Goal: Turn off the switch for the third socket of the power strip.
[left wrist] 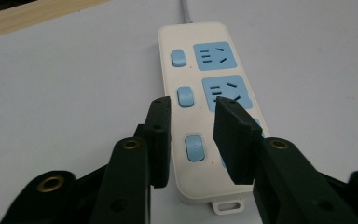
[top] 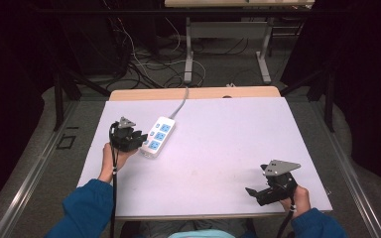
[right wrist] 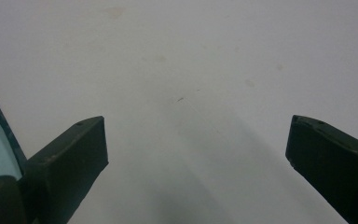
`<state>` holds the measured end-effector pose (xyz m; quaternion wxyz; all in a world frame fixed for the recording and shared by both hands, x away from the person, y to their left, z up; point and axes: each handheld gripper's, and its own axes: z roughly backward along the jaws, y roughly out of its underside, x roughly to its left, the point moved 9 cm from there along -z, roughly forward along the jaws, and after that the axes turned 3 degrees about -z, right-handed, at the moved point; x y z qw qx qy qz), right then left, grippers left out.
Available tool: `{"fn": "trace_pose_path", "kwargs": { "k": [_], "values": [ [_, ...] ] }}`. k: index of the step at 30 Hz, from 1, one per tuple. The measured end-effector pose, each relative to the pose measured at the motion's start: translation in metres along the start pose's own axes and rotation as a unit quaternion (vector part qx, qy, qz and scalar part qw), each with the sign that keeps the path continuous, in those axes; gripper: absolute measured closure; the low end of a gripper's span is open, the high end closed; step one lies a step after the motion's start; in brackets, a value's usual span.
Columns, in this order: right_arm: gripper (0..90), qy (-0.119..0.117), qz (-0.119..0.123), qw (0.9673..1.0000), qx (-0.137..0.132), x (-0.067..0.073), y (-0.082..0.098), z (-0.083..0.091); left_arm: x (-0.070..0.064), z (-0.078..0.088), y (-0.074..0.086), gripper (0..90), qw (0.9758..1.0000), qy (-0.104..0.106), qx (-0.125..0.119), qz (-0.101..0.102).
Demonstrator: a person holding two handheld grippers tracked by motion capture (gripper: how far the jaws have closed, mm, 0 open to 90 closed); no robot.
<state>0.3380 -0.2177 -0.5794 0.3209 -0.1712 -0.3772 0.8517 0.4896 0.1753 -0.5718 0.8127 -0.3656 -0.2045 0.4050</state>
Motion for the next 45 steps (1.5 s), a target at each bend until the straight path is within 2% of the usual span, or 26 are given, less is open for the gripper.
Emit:
{"fn": "trace_pose_path", "kwargs": {
  "k": [4, 5, 6, 10, 16, 26, 32, 33, 34, 45],
  "values": [
    [4.8, 0.001, -0.006, 1.0000, 0.001, 0.001, 0.000, 0.000, -0.001, 0.000, 0.001, 79.4, 1.0000, 0.005, 0.007, -0.005],
    [4.8, 0.001, -0.006, 1.0000, 0.001, 0.001, 0.000, 0.000, -0.001, -0.001, 0.000, 79.4, 1.0000, 0.003, 0.004, -0.007],
    [4.8, 0.001, -0.005, 1.0000, 0.001, 0.001, 0.000, 0.001, -0.002, -0.002, 0.001, 84.0, 0.9999, 0.006, 0.008, -0.007],
    [4.8, 0.001, -0.006, 1.0000, 0.000, 0.001, 0.000, 0.000, -0.004, -0.005, 0.001, 89.6, 0.9999, 0.011, 0.007, -0.007],
    [4.9, 0.000, -0.006, 1.0000, 0.001, 0.001, 0.001, 0.000, -0.004, -0.007, 0.003, 89.9, 0.9998, 0.015, 0.004, -0.008],
    [5.1, 0.001, -0.006, 1.0000, 0.000, 0.001, 0.000, 0.000, -0.001, -0.015, 0.013, 89.9, 0.9996, 0.013, 0.024, -0.009],
    [5.1, 0.001, -0.005, 1.0000, 0.002, 0.001, 0.001, 0.000, -0.001, -0.018, 0.014, 89.9, 0.9995, 0.015, 0.024, -0.010],
    [5.1, 0.001, -0.005, 1.0000, 0.002, 0.001, 0.001, 0.000, -0.001, -0.019, 0.013, 89.9, 0.9997, 0.010, 0.020, -0.009],
    [5.1, 0.001, -0.006, 1.0000, 0.002, 0.000, 0.001, 0.000, -0.001, -0.018, 0.015, 89.9, 0.9994, 0.015, 0.029, -0.012],
    [5.1, 0.002, -0.006, 1.0000, 0.003, 0.000, 0.001, 0.000, -0.003, -0.021, 0.016, 90.0, 0.9993, 0.014, 0.033, -0.011]
  ]
}}
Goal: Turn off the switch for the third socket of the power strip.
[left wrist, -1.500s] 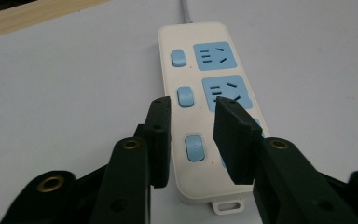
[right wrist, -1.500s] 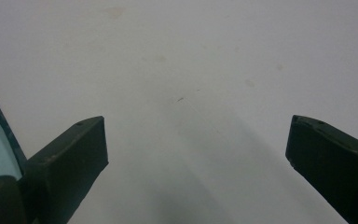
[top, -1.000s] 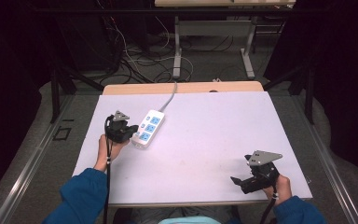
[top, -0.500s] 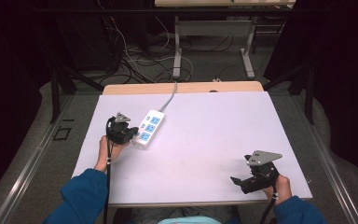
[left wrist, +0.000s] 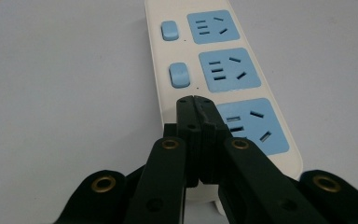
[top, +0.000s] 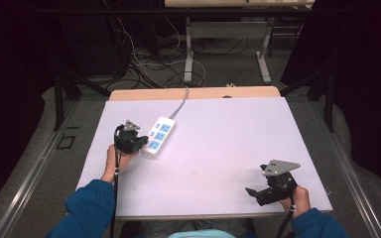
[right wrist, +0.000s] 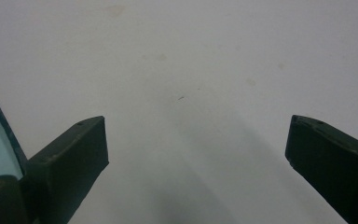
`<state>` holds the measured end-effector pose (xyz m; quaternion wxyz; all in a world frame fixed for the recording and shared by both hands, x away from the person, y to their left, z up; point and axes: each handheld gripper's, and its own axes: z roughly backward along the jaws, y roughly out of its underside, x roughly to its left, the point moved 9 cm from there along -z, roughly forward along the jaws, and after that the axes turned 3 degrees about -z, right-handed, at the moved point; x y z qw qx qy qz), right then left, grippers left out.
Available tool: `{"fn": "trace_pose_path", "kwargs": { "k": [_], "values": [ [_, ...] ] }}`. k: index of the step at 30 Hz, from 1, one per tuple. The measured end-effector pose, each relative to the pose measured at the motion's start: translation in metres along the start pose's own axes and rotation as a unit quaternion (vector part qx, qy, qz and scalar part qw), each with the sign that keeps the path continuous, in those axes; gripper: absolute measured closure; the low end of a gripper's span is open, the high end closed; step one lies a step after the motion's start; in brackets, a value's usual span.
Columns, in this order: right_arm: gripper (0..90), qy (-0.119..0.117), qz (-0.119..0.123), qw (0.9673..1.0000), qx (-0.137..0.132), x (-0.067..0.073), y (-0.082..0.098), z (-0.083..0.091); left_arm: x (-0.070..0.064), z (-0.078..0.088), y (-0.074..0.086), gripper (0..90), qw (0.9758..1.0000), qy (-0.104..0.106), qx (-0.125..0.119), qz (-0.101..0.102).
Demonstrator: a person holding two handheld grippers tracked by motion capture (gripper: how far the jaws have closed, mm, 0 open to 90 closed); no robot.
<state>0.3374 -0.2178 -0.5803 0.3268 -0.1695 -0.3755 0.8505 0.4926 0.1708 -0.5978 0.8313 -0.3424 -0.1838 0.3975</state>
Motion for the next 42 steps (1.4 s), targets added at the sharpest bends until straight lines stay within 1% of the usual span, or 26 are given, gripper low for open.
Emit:
{"fn": "trace_pose_path", "kwargs": {
  "k": [3, 4, 7, 8, 9, 10, 12, 13, 15, 22, 25, 27, 32, 33, 34, 36, 39, 40, 42],
  "values": [
    [5.1, 0.001, 0.001, 1.0000, 0.000, 0.0001, -0.0001, 0.0001, 0.0005, -0.0001, 0.0002, 90.0, 1.0000, 0.001, -0.002, 0.001],
    [5.1, 0.000, 0.000, 1.0000, 0.000, 0.0002, 0.0000, 0.0000, 0.0014, -0.0012, -0.0009, 90.0, 0.9999, -0.003, -0.010, -0.001],
    [4.9, -0.001, -0.001, 1.0000, 0.002, 0.0003, 0.0003, -0.0001, 0.0012, -0.0009, -0.0004, 90.0, 0.9999, -0.004, -0.009, 0.000],
    [4.9, 0.000, -0.003, 1.0000, 0.003, 0.0005, 0.0004, -0.0001, 0.0001, 0.0001, 0.0007, 90.0, 1.0000, 0.002, -0.001, -0.001],
    [4.9, 0.000, -0.003, 1.0000, 0.003, 0.0002, 0.0004, -0.0002, 0.0001, 0.0001, 0.0007, 90.0, 1.0000, 0.002, -0.001, -0.001],
    [4.8, -0.001, -0.003, 1.0000, 0.004, 0.0002, 0.0007, -0.0001, 0.0011, -0.0008, -0.0002, 90.0, 1.0000, -0.002, -0.008, -0.002],
    [4.8, 0.001, -0.006, 1.0000, 0.002, -0.0002, 0.0006, -0.0002, 0.0005, 0.0003, 0.0011, 90.0, 1.0000, 0.004, -0.002, 0.002],
    [4.8, -0.001, -0.007, 1.0000, 0.003, 0.0001, 0.0007, -0.0002, 0.0005, 0.0002, 0.0011, 90.0, 1.0000, 0.003, -0.003, 0.003],
    [4.8, -0.001, -0.008, 1.0000, 0.004, 0.0001, 0.0008, -0.0001, 0.0011, -0.0001, 0.0006, 90.0, 1.0000, 0.001, -0.005, -0.003],
    [4.7, 0.000, -0.009, 1.0000, 0.002, -0.0003, 0.0007, -0.0002, 0.0005, -0.0004, 0.0004, 90.0, 1.0000, -0.002, -0.008, -0.001],
    [4.7, 0.000, -0.009, 1.0000, 0.003, -0.0001, 0.0008, -0.0001, 0.0006, 0.0003, 0.0015, 90.0, 1.0000, 0.002, -0.003, 0.001],
    [4.8, 0.002, -0.009, 1.0000, 0.003, -0.0005, 0.0007, 0.0000, 0.0007, 0.0003, 0.0015, 90.0, 1.0000, 0.002, -0.003, -0.001],
    [4.8, 0.000, -0.011, 0.9999, 0.006, 0.0001, 0.0012, -0.0001, 0.0007, 0.0003, 0.0016, 90.0, 1.0000, 0.002, -0.003, 0.003],
    [4.7, -0.001, -0.010, 0.9999, 0.013, 0.0004, 0.0022, 0.0007, 0.0007, 0.0004, 0.0016, 90.0, 1.0000, 0.002, -0.003, 0.000],
    [4.7, 0.000, -0.011, 0.9999, 0.005, 0.0002, 0.0013, -0.0003, 0.0007, 0.0004, 0.0016, 90.0, 1.0000, 0.002, -0.003, 0.000],
    [4.7, 0.001, -0.008, 0.9999, 0.006, -0.0003, 0.0013, -0.0004, 0.0007, 0.0000, 0.0010, 90.0, 1.0000, 0.001, -0.006, 0.000],
    [4.8, 0.001, -0.011, 0.9999, 0.007, 0.0000, 0.0014, -0.0003, 0.0005, -0.0001, 0.0010, 90.0, 1.0000, -0.001, -0.006, -0.002],
    [4.7, 0.000, -0.010, 0.9999, 0.012, -0.0001, 0.0022, 0.0004, 0.0002, -0.0001, 0.0009, 90.0, 1.0000, -0.001, -0.007, -0.001],
    [4.7, 0.000, -0.010, 0.9999, 0.012, 0.0000, 0.0022, 0.0004, 0.0001, 0.0001, 0.0015, 90.0, 1.0000, 0.000, -0.006, 0.002]
  ]
}}
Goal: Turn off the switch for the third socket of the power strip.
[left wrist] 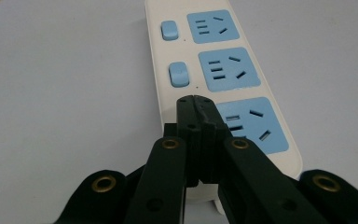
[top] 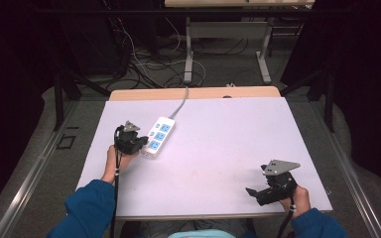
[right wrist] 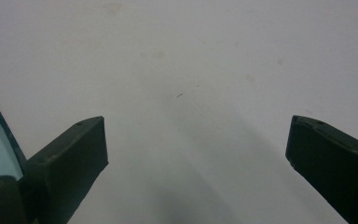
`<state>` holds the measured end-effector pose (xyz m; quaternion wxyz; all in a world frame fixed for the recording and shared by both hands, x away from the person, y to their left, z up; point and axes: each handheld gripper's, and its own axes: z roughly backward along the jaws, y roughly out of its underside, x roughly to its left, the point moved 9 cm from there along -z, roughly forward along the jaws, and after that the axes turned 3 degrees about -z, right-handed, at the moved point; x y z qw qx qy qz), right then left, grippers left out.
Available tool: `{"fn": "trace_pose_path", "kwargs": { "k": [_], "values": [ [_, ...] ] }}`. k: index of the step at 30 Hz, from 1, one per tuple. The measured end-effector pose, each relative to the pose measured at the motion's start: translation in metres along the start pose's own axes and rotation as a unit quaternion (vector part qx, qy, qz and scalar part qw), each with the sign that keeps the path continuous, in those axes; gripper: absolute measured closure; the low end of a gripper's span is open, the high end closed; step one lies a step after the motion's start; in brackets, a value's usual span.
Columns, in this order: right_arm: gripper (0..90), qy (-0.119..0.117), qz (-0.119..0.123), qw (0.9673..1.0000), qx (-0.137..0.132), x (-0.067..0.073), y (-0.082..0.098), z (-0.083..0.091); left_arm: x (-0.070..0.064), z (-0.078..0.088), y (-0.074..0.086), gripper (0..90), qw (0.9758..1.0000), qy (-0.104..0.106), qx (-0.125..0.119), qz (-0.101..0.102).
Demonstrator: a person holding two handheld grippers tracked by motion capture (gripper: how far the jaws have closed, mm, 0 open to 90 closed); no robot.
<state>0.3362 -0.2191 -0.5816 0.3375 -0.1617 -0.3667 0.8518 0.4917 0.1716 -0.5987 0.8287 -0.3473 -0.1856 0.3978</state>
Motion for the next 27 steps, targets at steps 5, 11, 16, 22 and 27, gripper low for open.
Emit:
{"fn": "trace_pose_path", "kwargs": {
  "k": [5, 11, 16, 22, 27],
  "values": [
    [4.7, 0.000, 0.002, 1.0000, -0.002, -0.0002, -0.0003, -0.0003, 0.0001, -0.0007, -0.0006, 90.0, 1.0000, -0.005, -0.005, -0.003],
    [4.7, 0.003, 0.001, 1.0000, -0.007, -0.0006, -0.0010, -0.0010, 0.0004, -0.0010, -0.0007, 90.0, 0.9999, -0.008, -0.006, -0.005],
    [4.7, 0.003, 0.002, 1.0000, -0.008, -0.0004, -0.0012, -0.0012, 0.0002, -0.0004, -0.0005, 90.0, 1.0000, -0.004, -0.003, -0.006],
    [4.7, 0.000, -0.001, 1.0000, -0.007, 0.0003, -0.0008, -0.0005, 0.0001, -0.0001, 0.0000, 90.0, 1.0000, -0.004, 0.001, -0.008],
    [4.7, 0.000, 0.001, 1.0000, 0.000, -0.0002, -0.0001, -0.0002, -0.0004, -0.0006, -0.0005, 90.0, 1.0000, -0.004, -0.003, -0.007]
  ]
}}
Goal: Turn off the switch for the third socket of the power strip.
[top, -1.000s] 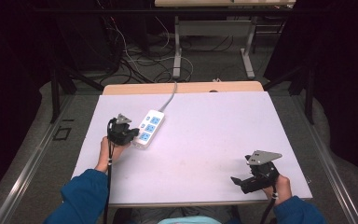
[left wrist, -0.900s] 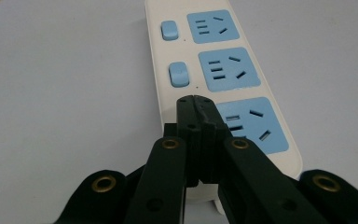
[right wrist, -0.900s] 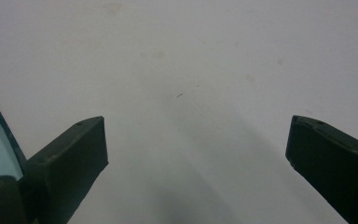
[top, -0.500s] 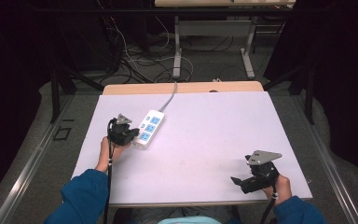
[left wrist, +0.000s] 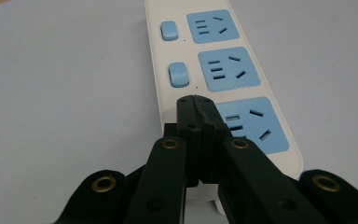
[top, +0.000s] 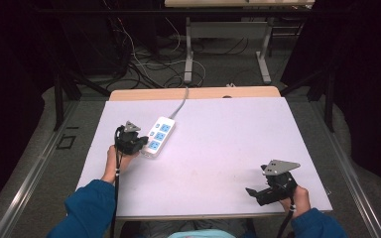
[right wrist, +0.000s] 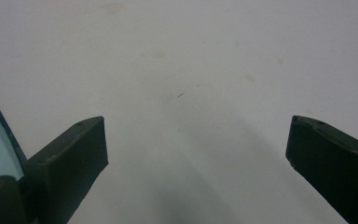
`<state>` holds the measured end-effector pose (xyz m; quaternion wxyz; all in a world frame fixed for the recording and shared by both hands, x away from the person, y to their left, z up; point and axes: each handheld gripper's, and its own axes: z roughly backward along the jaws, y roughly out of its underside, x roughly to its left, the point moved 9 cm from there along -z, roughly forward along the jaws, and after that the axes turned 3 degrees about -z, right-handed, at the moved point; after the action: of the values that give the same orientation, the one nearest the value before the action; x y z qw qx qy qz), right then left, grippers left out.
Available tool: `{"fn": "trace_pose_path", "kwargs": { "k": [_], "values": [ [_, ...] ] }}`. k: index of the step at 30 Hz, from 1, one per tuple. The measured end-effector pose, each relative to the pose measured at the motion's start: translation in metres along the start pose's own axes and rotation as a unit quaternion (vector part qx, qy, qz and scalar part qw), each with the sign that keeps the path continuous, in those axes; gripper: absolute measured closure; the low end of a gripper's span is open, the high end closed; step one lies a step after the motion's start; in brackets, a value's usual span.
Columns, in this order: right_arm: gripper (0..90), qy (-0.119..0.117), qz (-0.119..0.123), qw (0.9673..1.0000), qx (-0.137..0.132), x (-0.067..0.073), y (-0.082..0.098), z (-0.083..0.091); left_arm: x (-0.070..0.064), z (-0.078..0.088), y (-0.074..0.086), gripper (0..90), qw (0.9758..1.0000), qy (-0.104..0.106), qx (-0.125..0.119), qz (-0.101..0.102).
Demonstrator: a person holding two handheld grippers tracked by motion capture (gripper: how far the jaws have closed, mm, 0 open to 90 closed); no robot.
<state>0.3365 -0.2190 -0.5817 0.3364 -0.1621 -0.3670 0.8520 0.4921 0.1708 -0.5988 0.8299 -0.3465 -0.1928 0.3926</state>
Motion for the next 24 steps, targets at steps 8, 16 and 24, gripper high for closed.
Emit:
{"fn": "trace_pose_path", "kwargs": {
  "k": [8, 16, 24],
  "values": [
    [4.7, 0.000, -0.002, 1.0000, -0.004, 0.0005, -0.0005, -0.0001, -0.0002, 0.0000, 0.0003, 90.0, 1.0000, 0.000, 0.000, 0.001],
    [4.7, 0.000, -0.001, 1.0000, -0.005, 0.0005, -0.0007, -0.0003, -0.0008, 0.0001, 0.0005, 90.0, 1.0000, -0.001, 0.003, -0.006],
    [4.7, 0.000, -0.002, 1.0000, -0.005, 0.0007, -0.0006, 0.0000, -0.0011, -0.0006, 0.0009, 90.0, 1.0000, -0.004, 0.005, -0.006]
  ]
}}
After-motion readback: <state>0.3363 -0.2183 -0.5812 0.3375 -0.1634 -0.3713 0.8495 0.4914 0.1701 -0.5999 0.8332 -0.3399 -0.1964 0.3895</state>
